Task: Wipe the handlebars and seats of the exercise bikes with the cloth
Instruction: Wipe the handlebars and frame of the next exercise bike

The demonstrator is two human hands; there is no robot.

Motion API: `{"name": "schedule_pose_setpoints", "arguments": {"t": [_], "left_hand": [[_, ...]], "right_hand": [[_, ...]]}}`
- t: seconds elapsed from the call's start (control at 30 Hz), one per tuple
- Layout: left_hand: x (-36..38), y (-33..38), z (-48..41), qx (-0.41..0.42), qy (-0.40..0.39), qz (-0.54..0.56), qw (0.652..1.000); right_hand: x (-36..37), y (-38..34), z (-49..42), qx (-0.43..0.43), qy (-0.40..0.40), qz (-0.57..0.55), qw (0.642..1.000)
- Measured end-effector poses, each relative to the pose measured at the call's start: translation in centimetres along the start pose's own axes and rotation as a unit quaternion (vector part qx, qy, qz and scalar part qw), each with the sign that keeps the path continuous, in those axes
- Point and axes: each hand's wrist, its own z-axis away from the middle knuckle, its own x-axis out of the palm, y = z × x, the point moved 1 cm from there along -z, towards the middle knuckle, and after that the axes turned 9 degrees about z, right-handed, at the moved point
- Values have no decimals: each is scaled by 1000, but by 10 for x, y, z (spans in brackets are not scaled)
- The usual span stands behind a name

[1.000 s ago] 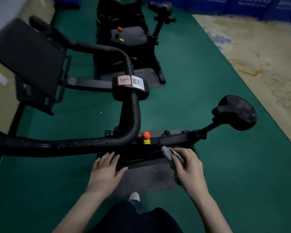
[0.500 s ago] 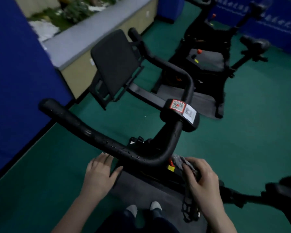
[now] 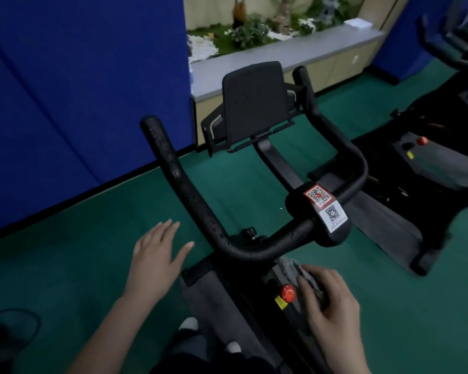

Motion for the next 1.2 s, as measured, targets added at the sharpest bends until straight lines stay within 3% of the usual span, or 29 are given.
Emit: {"name": "schedule_pose_setpoints", "arguments": {"t": [0.23, 0.5, 0.9, 1.2], "left_hand": [[-20, 1, 3, -8, 54, 35, 998], [-44, -3, -12, 3, 84, 59, 995], [-59, -6, -23, 35, 108, 90, 989], [-84, 2, -53, 22, 138, 278, 950]], "right_hand": [[-21, -7, -8, -8, 36, -11, 999], [-29, -29, -36, -18, 139, -4, 990], [-4, -73, -67, -62, 104, -17, 992], [46, -136, -92, -131, 43, -50, 989]]}}
